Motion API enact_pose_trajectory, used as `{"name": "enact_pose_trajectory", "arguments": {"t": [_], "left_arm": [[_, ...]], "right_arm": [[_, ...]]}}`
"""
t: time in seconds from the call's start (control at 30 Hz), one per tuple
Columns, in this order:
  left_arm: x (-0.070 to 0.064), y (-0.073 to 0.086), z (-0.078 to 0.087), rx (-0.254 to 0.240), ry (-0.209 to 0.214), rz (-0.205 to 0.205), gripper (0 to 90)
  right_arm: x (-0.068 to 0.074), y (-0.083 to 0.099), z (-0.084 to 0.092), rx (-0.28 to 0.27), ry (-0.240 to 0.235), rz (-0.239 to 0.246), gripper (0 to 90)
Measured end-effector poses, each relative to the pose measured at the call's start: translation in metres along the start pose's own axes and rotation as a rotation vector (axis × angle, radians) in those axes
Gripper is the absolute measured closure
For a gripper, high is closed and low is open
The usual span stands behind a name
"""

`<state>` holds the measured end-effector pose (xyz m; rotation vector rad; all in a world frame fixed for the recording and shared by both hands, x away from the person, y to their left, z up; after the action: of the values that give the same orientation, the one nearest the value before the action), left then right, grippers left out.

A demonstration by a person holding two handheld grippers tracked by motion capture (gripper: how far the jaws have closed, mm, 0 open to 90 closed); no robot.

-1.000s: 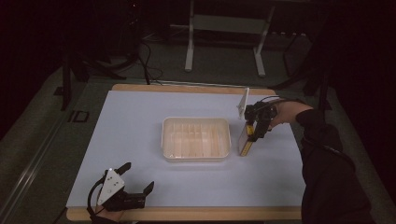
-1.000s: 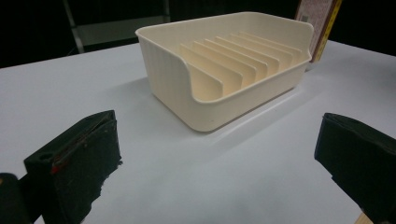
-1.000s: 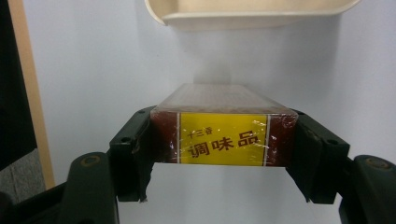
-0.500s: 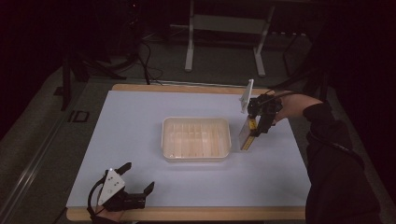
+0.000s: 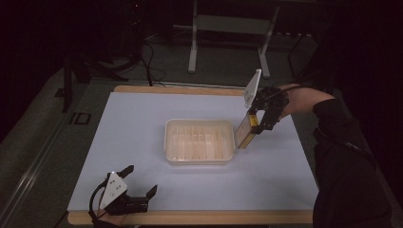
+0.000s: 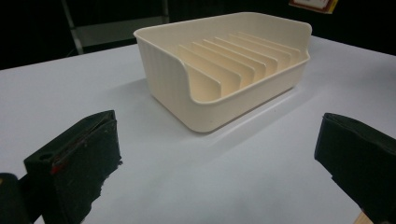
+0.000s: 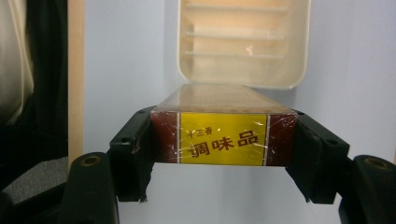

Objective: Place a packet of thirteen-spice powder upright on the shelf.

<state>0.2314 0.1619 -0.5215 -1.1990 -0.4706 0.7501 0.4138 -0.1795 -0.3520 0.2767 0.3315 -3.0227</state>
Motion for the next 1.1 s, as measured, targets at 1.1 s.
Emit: {"name": "enact_pose_trajectory", "arguments": {"t": [1.1], "left_arm": [[0.0, 0.0, 0.001, -0.005, 0.003, -0.006, 0.3]], "right_arm": [[-0.006, -0.063, -0.027, -0.215, -0.014, 0.052, 31.9]]}}
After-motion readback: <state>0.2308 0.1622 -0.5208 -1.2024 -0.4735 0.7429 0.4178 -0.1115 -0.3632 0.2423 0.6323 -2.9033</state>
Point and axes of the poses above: each handheld gripper's, and its own axes: z roughly backward along the jaws, y roughly out of its underside, x roughly to its left, the point moved 6 cm from there along -z, roughly forward along the jaws, and after that the axes turned 9 degrees about y, right-handed, at the moved point
